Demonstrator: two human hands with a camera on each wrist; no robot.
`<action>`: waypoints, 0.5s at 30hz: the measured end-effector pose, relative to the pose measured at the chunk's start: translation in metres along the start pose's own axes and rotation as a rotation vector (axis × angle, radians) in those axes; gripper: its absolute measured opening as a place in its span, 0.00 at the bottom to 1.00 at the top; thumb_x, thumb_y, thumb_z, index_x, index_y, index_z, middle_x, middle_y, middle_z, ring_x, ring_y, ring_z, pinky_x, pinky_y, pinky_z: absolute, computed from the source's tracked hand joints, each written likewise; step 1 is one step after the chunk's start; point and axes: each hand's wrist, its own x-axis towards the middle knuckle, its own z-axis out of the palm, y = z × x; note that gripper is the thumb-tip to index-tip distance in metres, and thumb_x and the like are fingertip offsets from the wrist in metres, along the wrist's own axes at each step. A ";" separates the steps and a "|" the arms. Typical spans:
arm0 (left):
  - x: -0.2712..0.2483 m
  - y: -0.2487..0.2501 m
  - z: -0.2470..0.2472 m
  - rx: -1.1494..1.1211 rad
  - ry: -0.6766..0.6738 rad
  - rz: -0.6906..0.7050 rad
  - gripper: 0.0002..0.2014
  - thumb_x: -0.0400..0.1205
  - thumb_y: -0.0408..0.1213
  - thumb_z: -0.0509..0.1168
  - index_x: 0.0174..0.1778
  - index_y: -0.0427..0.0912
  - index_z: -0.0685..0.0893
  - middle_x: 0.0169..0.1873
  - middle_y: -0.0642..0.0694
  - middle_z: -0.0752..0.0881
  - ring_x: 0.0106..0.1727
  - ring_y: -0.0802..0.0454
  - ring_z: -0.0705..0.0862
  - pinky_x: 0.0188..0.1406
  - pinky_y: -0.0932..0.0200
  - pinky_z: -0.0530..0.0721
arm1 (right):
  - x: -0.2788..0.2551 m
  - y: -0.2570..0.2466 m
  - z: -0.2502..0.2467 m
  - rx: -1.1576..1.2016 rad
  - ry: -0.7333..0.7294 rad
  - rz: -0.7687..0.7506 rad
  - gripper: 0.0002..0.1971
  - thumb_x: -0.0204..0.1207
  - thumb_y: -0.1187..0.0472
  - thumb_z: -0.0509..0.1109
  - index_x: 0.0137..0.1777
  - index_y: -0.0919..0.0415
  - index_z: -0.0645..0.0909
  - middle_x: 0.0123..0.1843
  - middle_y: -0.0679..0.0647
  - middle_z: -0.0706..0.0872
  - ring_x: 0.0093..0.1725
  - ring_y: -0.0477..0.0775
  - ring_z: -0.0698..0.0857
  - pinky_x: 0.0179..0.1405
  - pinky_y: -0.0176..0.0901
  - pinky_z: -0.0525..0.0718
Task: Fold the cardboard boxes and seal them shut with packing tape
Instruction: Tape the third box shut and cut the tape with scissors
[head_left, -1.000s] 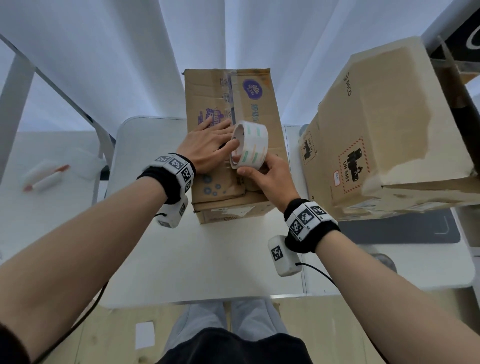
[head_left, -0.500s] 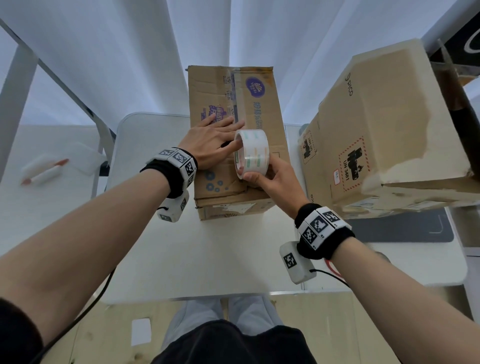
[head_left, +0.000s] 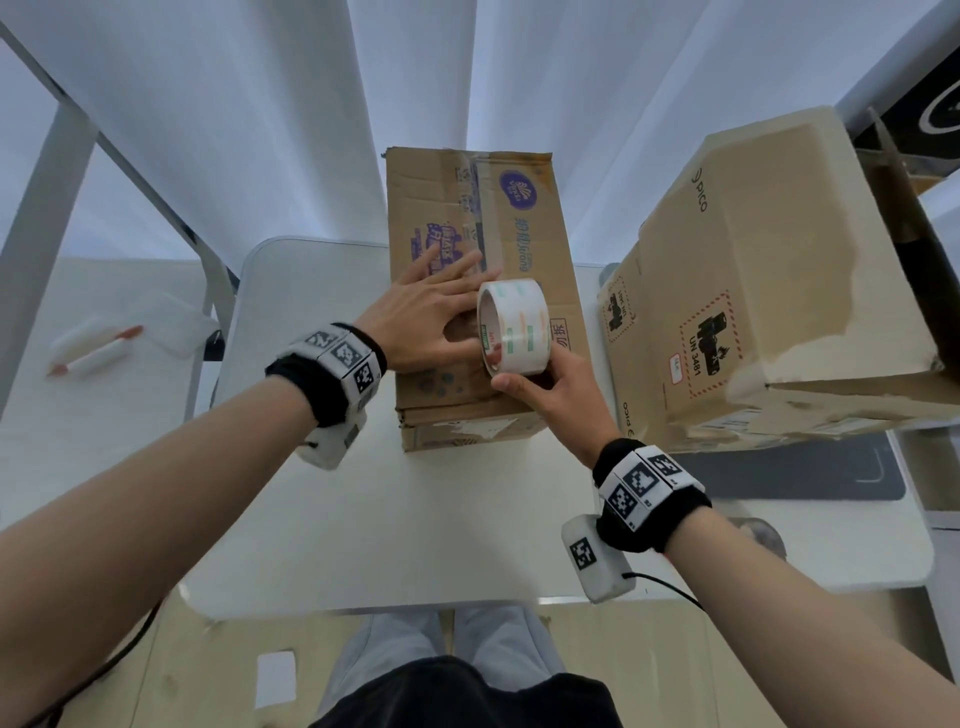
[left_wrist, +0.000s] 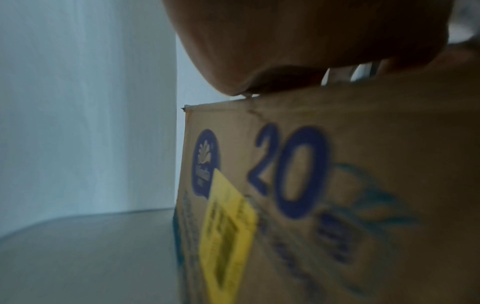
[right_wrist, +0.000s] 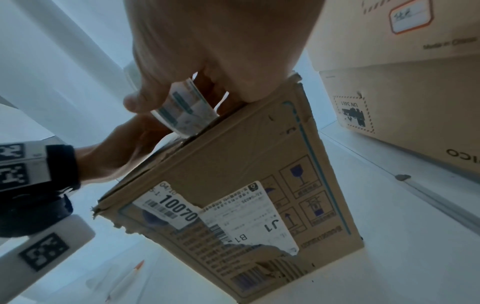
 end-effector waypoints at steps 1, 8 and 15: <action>-0.005 0.006 0.003 -0.053 0.018 -0.027 0.47 0.75 0.76 0.46 0.87 0.52 0.57 0.86 0.53 0.57 0.87 0.57 0.46 0.86 0.41 0.38 | 0.000 0.001 0.001 0.003 0.022 -0.007 0.21 0.72 0.56 0.81 0.62 0.63 0.85 0.55 0.56 0.91 0.57 0.55 0.89 0.57 0.61 0.88; -0.021 0.017 0.016 0.007 -0.061 -0.074 0.75 0.53 0.87 0.59 0.87 0.41 0.41 0.88 0.48 0.44 0.87 0.55 0.39 0.86 0.44 0.34 | 0.004 0.002 0.001 0.023 0.022 0.025 0.22 0.71 0.56 0.81 0.62 0.64 0.85 0.55 0.56 0.91 0.57 0.54 0.90 0.58 0.62 0.88; -0.010 0.004 0.008 -0.021 -0.057 -0.045 0.69 0.58 0.82 0.63 0.87 0.44 0.45 0.88 0.49 0.48 0.87 0.55 0.42 0.86 0.42 0.38 | 0.015 -0.003 0.004 0.018 0.034 0.011 0.26 0.69 0.47 0.82 0.62 0.62 0.85 0.55 0.55 0.91 0.57 0.55 0.89 0.58 0.63 0.88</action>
